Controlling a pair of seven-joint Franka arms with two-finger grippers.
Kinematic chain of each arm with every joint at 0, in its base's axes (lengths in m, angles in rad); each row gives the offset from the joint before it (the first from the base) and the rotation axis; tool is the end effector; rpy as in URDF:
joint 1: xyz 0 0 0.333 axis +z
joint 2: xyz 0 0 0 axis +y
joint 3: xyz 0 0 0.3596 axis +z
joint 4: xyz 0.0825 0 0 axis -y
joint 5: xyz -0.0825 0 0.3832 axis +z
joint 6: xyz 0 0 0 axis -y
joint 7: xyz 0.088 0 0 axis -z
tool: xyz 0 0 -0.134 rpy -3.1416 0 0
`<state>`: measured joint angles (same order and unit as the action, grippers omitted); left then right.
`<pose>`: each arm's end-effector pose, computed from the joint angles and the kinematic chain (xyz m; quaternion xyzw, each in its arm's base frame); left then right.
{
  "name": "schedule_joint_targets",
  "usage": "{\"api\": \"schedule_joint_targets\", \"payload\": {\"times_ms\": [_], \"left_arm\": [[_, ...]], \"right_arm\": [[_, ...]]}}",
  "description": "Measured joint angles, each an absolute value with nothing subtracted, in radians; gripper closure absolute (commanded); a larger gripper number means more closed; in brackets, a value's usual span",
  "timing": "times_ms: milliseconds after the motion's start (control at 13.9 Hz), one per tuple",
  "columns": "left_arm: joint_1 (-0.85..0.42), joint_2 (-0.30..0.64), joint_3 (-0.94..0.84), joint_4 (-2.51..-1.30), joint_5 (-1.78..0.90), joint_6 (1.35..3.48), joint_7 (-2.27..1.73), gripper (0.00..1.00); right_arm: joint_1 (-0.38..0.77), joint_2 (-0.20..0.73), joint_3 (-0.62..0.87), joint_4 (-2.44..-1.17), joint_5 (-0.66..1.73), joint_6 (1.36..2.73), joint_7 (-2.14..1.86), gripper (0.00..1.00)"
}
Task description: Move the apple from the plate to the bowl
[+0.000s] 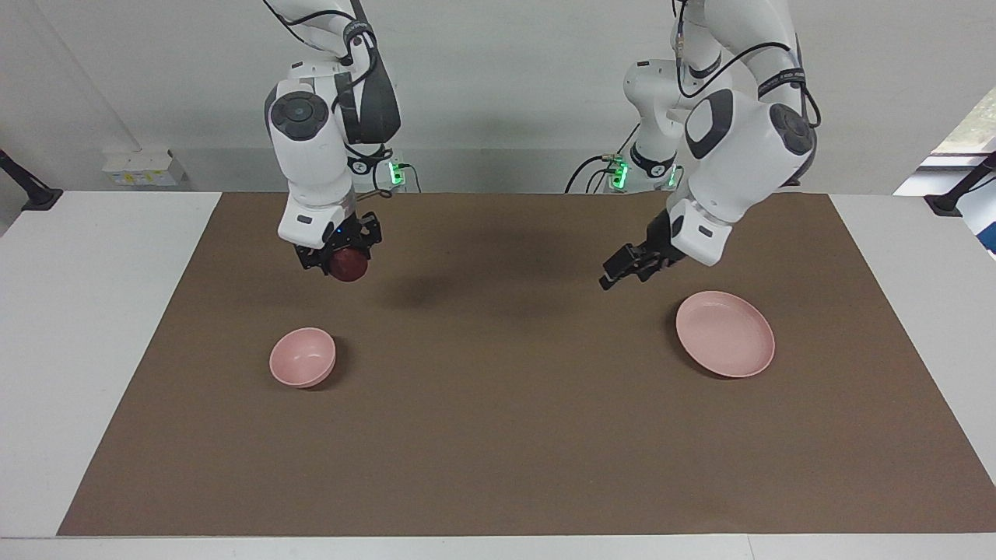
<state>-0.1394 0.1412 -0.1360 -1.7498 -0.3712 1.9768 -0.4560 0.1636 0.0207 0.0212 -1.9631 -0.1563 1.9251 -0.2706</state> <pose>0.5918 -0.1960 0.5162 0.9702 0.1546 -0.0256 0.1850 0.5478 0.0873 0.4747 0.9642 0.2534 -0.0323 0.0709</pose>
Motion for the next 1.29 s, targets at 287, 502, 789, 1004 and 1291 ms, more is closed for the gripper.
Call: {"api": "schedule_joint_targets", "payload": {"times_ms": [287,502,789,1004,1291], "left_arm": [[-0.057,0.145,-0.135,-1.747,-0.212,1.977,-0.264,0.00],[-0.018,0.136,-0.135,-1.722,-0.130,1.954,-0.130,0.00],[0.038,0.095,-0.134,-1.691,-0.121,1.874,0.058,0.00],[0.048,0.074,-0.134,-1.642,-0.036,1.794,0.077,0.00],[0.048,0.074,-0.137,-1.555,0.018,1.700,0.077,0.00]], "right_arm": [[0.113,0.110,0.015,-1.962,-0.311,2.087,-0.271,0.79],[0.054,0.198,0.014,-1.960,-0.392,2.229,-0.283,0.78],[0.035,0.261,0.015,-1.957,-0.398,2.296,-0.286,0.77],[0.038,0.262,0.019,-1.946,-0.398,2.296,-0.286,0.74],[0.038,0.272,0.019,-1.943,-0.398,2.323,-0.286,0.71]]}}
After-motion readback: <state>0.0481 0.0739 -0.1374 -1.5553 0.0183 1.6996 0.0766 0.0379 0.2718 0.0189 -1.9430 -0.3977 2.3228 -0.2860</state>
